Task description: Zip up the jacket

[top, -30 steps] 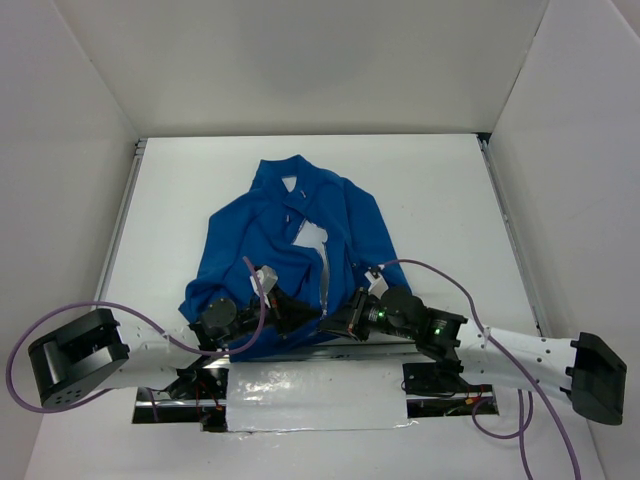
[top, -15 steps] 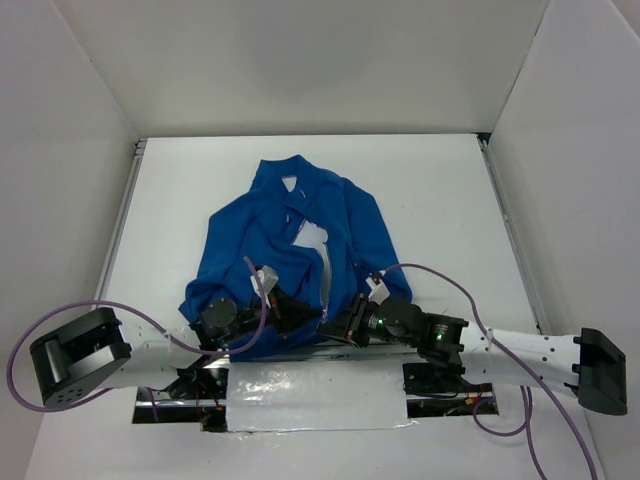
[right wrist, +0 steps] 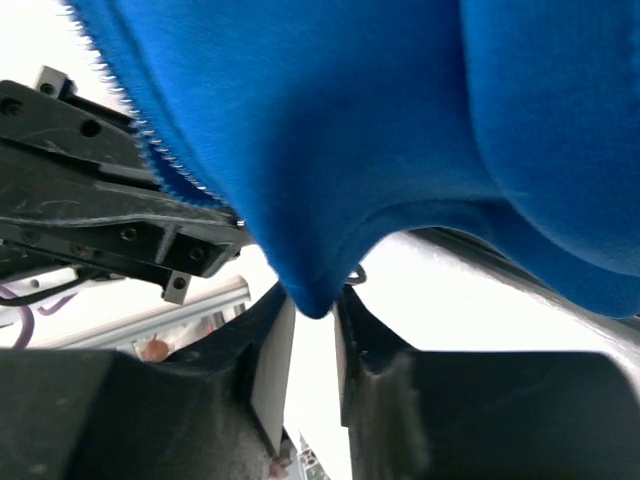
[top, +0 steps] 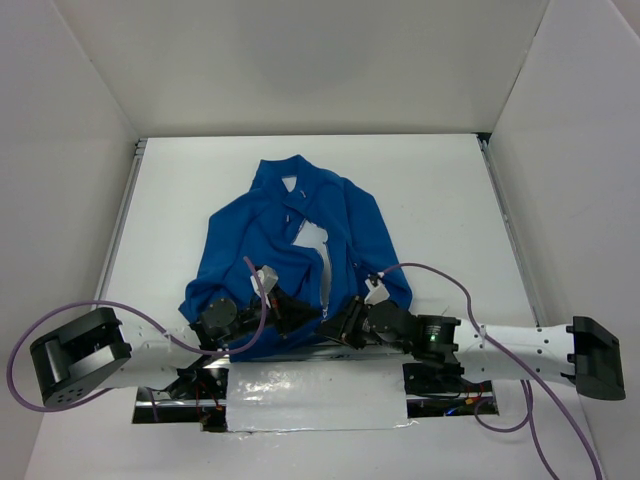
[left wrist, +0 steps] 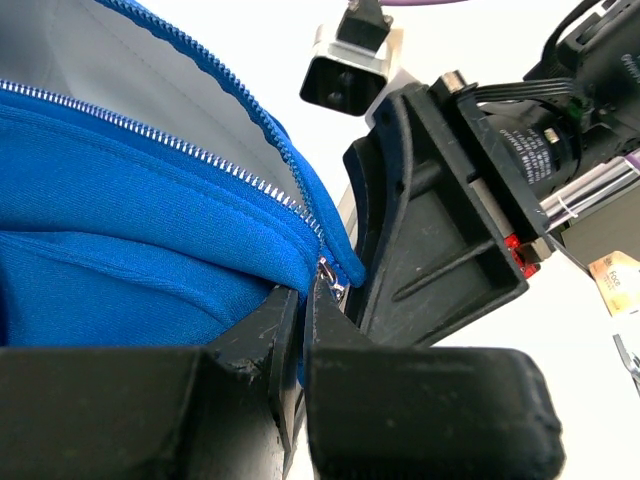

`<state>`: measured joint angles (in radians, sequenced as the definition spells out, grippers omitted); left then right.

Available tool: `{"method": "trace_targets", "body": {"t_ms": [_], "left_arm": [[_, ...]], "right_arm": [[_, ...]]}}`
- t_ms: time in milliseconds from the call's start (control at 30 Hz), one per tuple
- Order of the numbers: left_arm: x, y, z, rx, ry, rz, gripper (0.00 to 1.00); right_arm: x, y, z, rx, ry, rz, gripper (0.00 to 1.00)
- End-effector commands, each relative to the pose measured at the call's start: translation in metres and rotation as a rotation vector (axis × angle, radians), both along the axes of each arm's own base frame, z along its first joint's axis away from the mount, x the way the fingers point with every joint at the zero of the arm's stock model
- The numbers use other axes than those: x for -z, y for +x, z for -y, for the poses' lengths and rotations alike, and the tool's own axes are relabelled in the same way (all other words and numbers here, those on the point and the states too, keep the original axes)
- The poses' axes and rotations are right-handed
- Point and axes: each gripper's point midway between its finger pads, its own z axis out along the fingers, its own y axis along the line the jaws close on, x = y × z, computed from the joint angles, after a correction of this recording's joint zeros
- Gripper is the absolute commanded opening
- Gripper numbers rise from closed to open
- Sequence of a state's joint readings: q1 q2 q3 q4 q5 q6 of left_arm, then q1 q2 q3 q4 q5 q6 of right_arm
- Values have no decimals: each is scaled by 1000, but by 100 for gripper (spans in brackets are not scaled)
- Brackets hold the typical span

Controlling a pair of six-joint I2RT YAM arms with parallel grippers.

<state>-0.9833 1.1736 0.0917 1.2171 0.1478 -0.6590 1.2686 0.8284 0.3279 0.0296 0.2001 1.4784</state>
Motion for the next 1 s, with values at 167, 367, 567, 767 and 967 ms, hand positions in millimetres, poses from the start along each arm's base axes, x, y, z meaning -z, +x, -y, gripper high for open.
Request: {"method": "trace_targets", "body": {"t_ms": [167,367,567,767,967], "left_arm": [[-37,-1,3,17,-98,92,0],[-38,-1,3,16,-94,97,0],[-39,-1,5,22,-97,98,0],[-38,-2,6,30,-104,89,0],[-38,-3,7,36,-105,89,0]], "right_arm": [[-16,8,0,35,-43,127,41],[-8,6,3,35,-74,132,46],[-2,7,7,40,-80,179,49],[-10,11,6,54,-45,244,48],[-11,14,4,59,-45,280,47]]}}
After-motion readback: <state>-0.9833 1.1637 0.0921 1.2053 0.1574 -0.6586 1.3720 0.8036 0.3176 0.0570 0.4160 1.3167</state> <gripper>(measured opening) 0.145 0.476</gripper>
